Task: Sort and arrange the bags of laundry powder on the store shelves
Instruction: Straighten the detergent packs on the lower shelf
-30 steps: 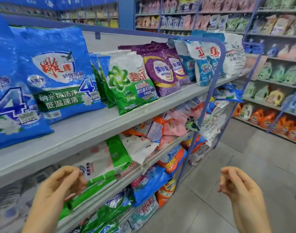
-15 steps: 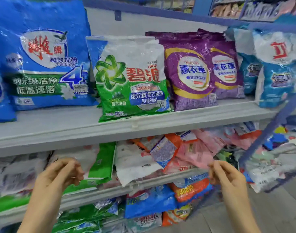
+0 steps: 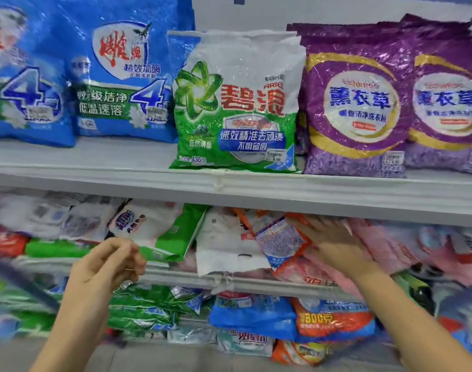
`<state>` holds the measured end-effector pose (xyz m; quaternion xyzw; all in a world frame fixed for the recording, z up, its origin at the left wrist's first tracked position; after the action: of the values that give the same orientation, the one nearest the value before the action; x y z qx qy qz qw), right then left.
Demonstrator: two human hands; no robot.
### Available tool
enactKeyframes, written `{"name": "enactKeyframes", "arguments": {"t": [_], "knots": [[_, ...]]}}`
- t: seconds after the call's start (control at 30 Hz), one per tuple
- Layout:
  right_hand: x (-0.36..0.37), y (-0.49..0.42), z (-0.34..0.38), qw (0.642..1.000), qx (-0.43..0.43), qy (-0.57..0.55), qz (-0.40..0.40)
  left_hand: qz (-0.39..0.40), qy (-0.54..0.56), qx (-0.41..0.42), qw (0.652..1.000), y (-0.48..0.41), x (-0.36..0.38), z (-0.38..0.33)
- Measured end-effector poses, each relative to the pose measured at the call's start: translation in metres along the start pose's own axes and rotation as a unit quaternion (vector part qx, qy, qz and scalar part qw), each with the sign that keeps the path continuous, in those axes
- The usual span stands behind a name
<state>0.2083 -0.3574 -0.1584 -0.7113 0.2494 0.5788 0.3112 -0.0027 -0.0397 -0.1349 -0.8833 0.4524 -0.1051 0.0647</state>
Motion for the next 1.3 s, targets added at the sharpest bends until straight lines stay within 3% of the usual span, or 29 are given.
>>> {"name": "enactKeyframes", "arguments": {"t": [0.1, 0.17, 0.33, 0.47, 0.57, 0.67, 0.7, 0.77, 0.9, 0.97, 1.1, 1.13, 1.17, 1.27, 1.3], "knots": [[0.019, -0.018, -0.01, 0.997, 0.014, -0.02, 0.076, -0.012, -0.012, 0.005, 1.0, 0.005, -0.005, -0.005], [0.029, -0.024, -0.019, 0.994, 0.057, -0.041, 0.081, -0.013, -0.006, 0.001, 1.0, 0.008, -0.007, -0.01], [0.015, -0.033, -0.038, 0.977, 0.177, -0.109, -0.043, -0.012, -0.019, -0.008, 1.0, 0.014, -0.015, -0.017], [0.001, -0.021, -0.07, 0.894, 0.329, -0.271, -0.137, -0.015, -0.028, -0.015, 0.999, 0.019, -0.017, -0.022], [-0.015, -0.001, -0.072, 0.836, 0.325, -0.377, -0.233, -0.006, -0.035, -0.009, 0.999, 0.024, -0.011, -0.024], [-0.026, 0.024, -0.068, 0.721, 0.33, -0.536, -0.289, 0.036, -0.082, -0.019, 0.996, 0.031, 0.015, -0.013], [-0.033, 0.031, -0.065, 0.714, 0.33, -0.539, -0.302, 0.064, -0.109, -0.02, 0.992, 0.035, 0.03, -0.007], [-0.047, 0.043, -0.056, 0.741, 0.314, -0.5, -0.321, 0.143, -0.185, -0.001, 0.972, 0.044, 0.066, 0.009], [-0.066, 0.067, -0.033, 0.742, 0.288, -0.507, -0.33, 0.314, -0.281, 0.061, 0.905, 0.07, 0.142, 0.038], [-0.079, 0.075, -0.021, 0.73, 0.272, -0.53, -0.334, 0.328, -0.312, 0.053, 0.89, 0.073, 0.156, 0.052], [-0.121, 0.078, 0.005, 0.731, 0.223, -0.552, -0.332, 0.261, -0.233, -0.042, 0.936, 0.064, 0.156, 0.067], [-0.126, 0.075, 0.012, 0.716, 0.217, -0.585, -0.313, 0.26, -0.194, -0.051, 0.944, 0.062, 0.159, 0.065], [-0.13, 0.072, 0.021, 0.679, 0.205, -0.643, -0.29, 0.263, -0.17, -0.048, 0.949, 0.06, 0.161, 0.058], [-0.132, 0.058, 0.047, 0.504, 0.187, -0.818, -0.206, 0.239, -0.144, 0.006, 0.96, 0.037, 0.154, 0.03], [-0.131, 0.055, 0.048, 0.491, 0.21, -0.822, -0.198, 0.238, -0.134, 0.02, 0.962, 0.03, 0.151, 0.02]]}}
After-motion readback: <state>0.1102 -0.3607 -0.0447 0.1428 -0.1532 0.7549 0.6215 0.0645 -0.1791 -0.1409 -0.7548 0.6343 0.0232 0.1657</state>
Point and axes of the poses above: each hand's wrist, its own y-axis away from the middle knuckle, its own x-axis out of the palm, z = x × y, the point moved 10 cm from there along -y, towards the middle knuckle, and after that the axes turned 5 degrees about x, right-handed, at the moved point
